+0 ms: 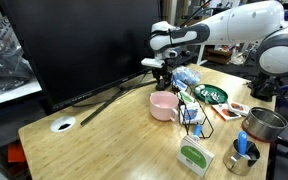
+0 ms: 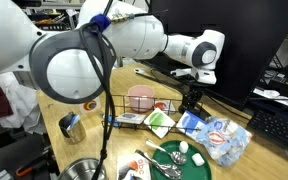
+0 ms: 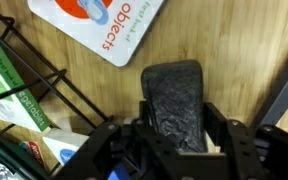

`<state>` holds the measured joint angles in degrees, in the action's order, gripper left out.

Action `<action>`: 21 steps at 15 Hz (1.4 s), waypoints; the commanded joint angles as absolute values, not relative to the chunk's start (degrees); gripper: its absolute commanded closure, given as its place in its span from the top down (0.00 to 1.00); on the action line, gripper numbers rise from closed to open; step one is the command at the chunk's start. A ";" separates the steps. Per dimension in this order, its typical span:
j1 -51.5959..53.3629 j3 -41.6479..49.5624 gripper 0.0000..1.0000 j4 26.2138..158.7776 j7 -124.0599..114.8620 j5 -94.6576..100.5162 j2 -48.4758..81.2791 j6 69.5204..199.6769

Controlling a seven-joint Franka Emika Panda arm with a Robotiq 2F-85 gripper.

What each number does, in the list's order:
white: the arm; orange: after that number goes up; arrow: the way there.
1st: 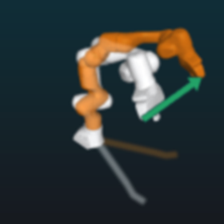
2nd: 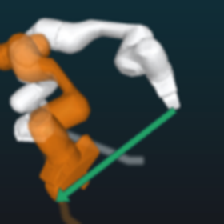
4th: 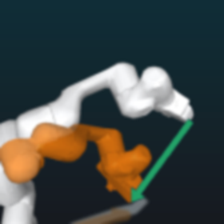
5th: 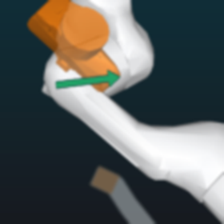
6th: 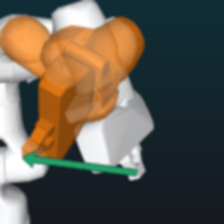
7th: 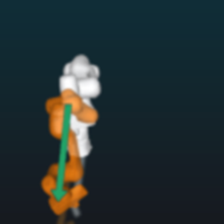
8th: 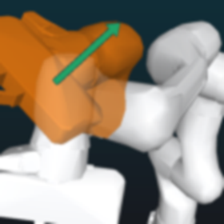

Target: Move the black eraser to the left side of the desk

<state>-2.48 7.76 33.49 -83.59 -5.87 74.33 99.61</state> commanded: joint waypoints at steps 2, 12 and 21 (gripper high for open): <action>-3.28 7.17 0.27 30.25 -82.42 -6.31 75.64 99.35; -1.96 1.38 0.27 20.03 -76.68 -7.44 71.47 94.53; 3.48 -3.94 0.27 20.36 -65.93 -8.85 65.45 92.11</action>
